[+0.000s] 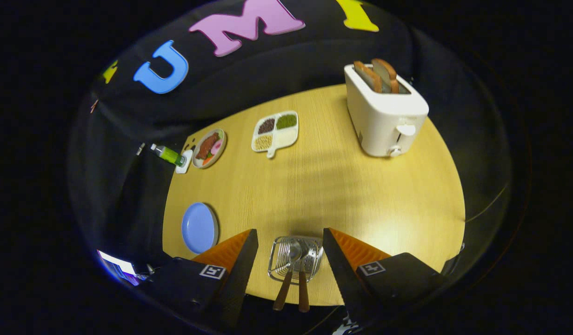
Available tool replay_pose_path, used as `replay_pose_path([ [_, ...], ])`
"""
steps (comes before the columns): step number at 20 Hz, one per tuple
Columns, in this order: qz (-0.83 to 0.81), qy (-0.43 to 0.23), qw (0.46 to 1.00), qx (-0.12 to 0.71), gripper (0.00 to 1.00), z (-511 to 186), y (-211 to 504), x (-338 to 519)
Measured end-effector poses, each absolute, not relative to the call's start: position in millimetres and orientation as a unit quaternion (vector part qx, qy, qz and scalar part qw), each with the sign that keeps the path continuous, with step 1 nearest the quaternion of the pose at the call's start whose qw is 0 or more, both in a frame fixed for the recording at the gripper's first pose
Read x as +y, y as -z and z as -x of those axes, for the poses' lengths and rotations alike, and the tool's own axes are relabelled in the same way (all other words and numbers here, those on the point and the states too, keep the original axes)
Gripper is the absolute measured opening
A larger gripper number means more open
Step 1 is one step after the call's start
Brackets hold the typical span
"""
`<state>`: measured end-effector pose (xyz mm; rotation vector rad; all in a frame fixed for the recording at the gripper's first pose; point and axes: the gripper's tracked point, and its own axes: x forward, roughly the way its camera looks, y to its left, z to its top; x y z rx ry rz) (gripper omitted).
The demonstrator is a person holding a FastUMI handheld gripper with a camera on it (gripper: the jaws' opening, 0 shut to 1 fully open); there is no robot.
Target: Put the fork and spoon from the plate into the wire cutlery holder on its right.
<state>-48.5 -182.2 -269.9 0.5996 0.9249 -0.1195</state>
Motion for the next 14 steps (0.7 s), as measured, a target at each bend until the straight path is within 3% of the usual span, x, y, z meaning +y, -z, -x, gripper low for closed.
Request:
replay_pose_path([
  [2, -0.237, 0.065, 0.896, 0.369, 0.93, 44.1, 242.8, -199.0],
  [5, -0.171, 0.082, 0.939, 0.287, 0.94, 48.6, 202.4, -222.1],
  [14, -0.12, 0.137, 0.979, 0.096, 0.97, 71.3, 82.9, -287.7],
])
